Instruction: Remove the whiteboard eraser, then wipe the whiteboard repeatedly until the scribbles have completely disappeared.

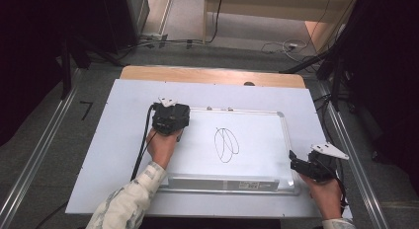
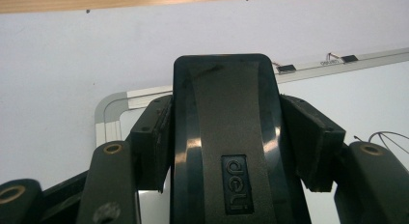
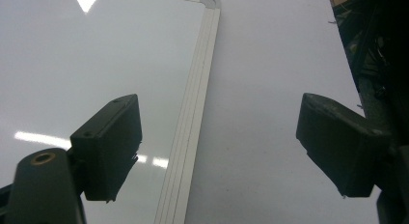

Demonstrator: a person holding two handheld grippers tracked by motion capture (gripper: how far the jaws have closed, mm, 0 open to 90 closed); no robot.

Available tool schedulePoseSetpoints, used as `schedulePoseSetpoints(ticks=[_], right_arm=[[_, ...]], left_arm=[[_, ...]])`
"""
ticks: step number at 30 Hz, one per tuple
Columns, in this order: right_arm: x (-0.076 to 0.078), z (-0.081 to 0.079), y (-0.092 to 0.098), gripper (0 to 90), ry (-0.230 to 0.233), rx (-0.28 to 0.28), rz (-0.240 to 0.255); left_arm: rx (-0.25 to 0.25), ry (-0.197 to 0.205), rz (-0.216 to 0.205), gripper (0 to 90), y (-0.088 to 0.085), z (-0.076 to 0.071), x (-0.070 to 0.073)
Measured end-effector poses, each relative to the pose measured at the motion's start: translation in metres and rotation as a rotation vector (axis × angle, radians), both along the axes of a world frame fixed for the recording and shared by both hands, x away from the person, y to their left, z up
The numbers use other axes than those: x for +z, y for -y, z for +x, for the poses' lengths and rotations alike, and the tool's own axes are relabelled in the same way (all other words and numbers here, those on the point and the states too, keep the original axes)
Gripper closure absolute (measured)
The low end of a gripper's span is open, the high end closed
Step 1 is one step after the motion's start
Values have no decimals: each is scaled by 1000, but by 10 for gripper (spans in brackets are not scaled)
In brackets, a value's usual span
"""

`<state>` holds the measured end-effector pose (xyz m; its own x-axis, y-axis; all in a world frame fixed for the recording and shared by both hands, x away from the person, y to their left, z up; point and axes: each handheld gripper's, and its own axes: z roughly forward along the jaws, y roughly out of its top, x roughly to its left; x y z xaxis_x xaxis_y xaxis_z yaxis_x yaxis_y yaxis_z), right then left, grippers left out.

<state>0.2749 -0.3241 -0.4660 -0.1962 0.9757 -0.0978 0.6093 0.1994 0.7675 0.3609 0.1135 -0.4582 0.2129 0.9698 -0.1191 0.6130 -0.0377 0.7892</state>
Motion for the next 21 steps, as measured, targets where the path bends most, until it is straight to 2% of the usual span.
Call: schedulePoseSetpoints(ticks=[7, 16, 19, 21], right_arm=[[0, 2, -2, 149, 2, 10, -1], [0, 3, -3, 149, 5, 14, -2], [0, 3, -4, 149, 2, 17, -3], [0, 3, -4, 149, 3, 16, -2]], left_arm=[[-28, -6, -16, 409, 7, -4, 2], [-69, -16, 0, 408, 28, -3, 3], [-77, -17, 17, 409, 35, -1, 2], [-79, -31, 15, 409, 39, 0, 1]])
